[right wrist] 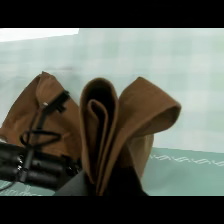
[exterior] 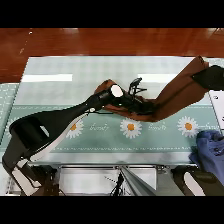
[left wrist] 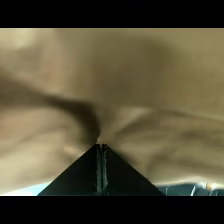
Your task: Fold the shirts.
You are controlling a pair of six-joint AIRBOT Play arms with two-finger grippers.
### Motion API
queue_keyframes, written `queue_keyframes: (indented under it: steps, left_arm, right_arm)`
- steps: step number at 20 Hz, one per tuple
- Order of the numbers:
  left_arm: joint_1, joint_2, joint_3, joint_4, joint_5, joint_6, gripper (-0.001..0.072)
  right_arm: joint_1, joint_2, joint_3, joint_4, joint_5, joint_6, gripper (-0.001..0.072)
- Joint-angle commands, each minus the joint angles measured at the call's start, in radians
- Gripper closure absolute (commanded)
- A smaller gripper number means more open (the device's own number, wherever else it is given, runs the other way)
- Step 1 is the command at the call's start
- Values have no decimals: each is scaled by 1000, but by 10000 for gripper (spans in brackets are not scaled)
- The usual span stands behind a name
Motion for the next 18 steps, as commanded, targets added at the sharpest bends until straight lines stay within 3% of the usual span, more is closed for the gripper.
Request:
queue_keyframes:
  steps: [1,5,9,13,18]
  left_arm:
    - [59,53,2,17,6,29,681]
    - [270,272,2,203,-32,32,680]
    - [492,510,2,235,-72,33,679]
    - [656,703,2,236,-106,34,679]
    - [780,871,2,272,-271,42,679]
  right_arm:
    - [0,14,1,-72,3,-15,690]
    - [2,-22,1,29,-162,-46,690]
    - [29,-158,1,135,-220,-74,690]
    - [249,-298,1,116,-379,-71,690]
    - [449,-487,1,124,-581,0,690]
